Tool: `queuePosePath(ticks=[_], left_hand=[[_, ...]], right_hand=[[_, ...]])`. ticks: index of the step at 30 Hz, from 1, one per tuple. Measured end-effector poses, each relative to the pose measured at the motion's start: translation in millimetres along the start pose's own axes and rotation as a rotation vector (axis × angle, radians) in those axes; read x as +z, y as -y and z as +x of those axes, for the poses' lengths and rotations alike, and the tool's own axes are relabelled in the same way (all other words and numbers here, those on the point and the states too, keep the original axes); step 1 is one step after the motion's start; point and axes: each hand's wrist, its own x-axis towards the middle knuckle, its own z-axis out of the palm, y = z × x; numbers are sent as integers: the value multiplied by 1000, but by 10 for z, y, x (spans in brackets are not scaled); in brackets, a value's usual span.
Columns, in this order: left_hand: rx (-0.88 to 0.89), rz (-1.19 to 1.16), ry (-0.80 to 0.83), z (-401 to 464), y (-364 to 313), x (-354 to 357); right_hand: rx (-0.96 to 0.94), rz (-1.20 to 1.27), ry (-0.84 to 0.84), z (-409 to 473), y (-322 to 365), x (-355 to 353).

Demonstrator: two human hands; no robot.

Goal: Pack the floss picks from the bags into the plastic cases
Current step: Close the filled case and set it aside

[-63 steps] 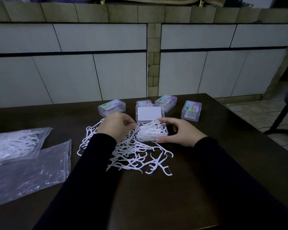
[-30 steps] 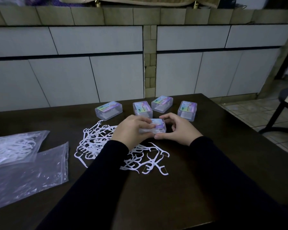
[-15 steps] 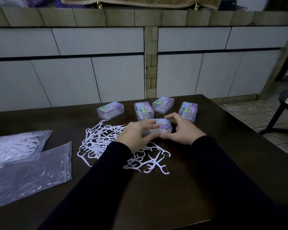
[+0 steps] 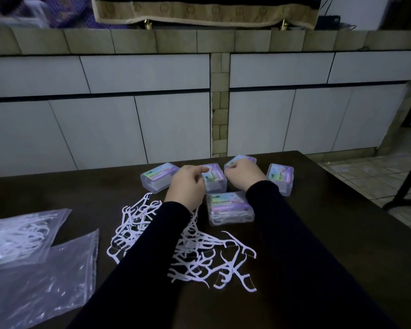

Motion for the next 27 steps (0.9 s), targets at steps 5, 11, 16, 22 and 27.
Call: queuePosePath(ticks=[5,11,16,22,27], left_hand=[[33,238,96,121,57,91],[-41,392,-59,199,203,18],[-108,384,-72,141,201,-119],[-155,318,-51,34,218,-284],[-150,273,-25,23,268,-313]], right_hand=[[30,-70,8,101,18,93],[-158,-185,41,-17,199,293],[-231,-336,-11,-181,434,420],[-229,-156,-2,-321,530,576],[-237,-87,19,-365,458,508]])
